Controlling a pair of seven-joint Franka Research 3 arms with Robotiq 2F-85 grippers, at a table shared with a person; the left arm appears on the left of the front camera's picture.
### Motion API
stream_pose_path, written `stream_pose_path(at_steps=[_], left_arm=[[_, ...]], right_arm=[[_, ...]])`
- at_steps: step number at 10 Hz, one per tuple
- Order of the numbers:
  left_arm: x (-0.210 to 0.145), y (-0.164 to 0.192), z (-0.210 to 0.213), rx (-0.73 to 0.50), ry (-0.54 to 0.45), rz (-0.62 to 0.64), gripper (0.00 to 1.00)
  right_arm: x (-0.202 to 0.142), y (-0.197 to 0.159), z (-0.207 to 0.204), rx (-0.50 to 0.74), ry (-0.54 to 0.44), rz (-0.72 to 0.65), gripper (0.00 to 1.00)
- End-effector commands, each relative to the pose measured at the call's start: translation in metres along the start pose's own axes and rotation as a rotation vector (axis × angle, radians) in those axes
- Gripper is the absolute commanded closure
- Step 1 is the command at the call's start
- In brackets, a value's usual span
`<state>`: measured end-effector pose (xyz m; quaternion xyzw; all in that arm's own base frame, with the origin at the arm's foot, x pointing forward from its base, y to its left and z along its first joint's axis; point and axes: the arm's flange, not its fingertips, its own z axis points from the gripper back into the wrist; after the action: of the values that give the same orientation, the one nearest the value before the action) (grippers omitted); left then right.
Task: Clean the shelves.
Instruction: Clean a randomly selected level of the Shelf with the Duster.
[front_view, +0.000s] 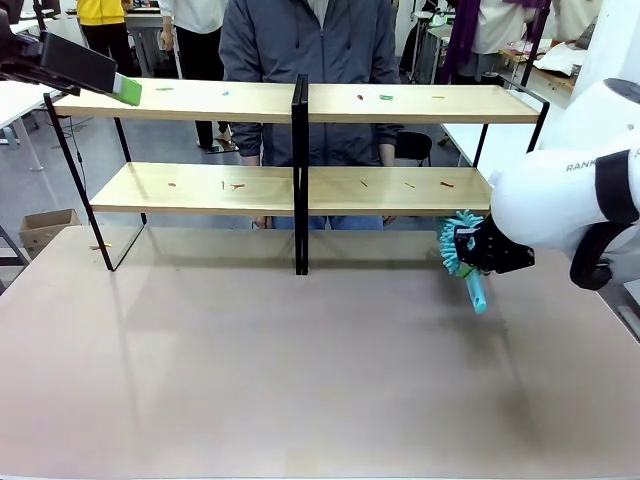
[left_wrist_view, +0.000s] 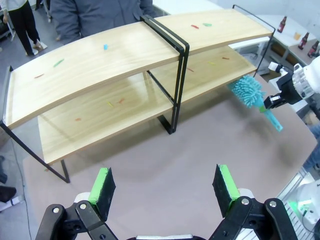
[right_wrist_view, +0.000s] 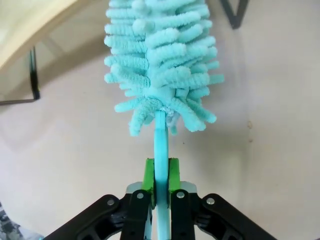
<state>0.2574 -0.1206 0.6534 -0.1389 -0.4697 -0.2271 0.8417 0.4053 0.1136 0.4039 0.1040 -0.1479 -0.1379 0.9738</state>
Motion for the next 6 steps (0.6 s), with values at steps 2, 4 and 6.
stream_pose_path(at_steps=[2,4,6], left_arm=[[0.000,0.001,0.001,-0.001,-0.004,0.001,0.00],[0.000,0.001,0.001,-0.001,-0.004,0.001,0.00],[0.000,0.001,0.001,-0.001,-0.004,0.001,0.00]], right_arm=[[-0.029,-0.024,-0.001,0.118,0.182,0.146,0.88],[-0.034,-0.063,0.026,0.200,0.506,0.348,0.88],[-0.047,-0.132,0.076,0.317,0.611,0.518,0.88]])
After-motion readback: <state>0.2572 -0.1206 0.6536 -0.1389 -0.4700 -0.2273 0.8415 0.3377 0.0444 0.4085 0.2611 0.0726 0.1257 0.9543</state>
